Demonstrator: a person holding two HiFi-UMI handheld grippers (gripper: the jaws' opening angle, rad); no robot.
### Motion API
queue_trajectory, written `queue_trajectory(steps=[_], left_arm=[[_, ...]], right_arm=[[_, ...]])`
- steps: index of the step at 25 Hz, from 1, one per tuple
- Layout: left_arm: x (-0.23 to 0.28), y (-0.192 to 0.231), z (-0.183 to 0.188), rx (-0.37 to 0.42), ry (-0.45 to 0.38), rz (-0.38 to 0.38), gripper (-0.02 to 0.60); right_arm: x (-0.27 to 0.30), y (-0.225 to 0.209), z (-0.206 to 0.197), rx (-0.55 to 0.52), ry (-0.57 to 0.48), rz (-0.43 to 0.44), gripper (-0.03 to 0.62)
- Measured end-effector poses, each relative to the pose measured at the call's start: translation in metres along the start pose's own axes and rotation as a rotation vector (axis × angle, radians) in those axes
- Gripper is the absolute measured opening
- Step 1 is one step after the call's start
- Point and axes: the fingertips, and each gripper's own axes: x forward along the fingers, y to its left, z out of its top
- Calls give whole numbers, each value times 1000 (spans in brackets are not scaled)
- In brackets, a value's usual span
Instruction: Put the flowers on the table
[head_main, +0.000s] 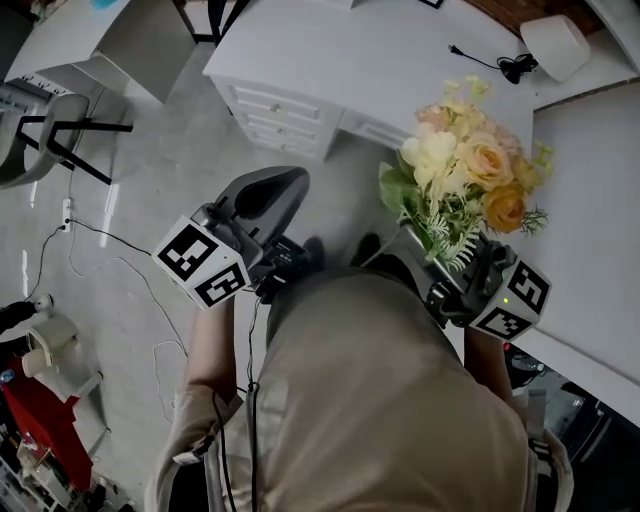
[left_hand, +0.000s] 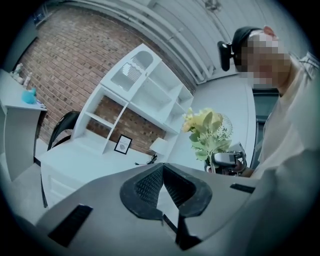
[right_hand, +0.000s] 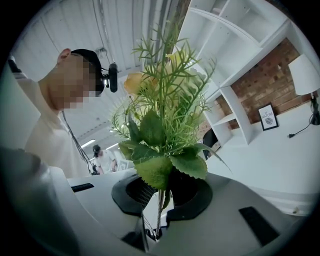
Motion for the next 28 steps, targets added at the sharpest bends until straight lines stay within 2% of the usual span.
queue_trajectory(steps=[7,12,23,28], left_arm=[[5,0,-4,13,28,-4,9],[18,-12,-13,35,67,-15,8],[47,-17,-19,45,120,-61,9],[59,-15,-20,60,145,-52,8]], right_arm=[[-1,-7,-9,-54,27,-43,66],[-12,-20,-9,-30,-4,-58,66],[-25,-44,-13,-17,-4,-106,66],[-25,-59,-6,-33,-3,-104,66]])
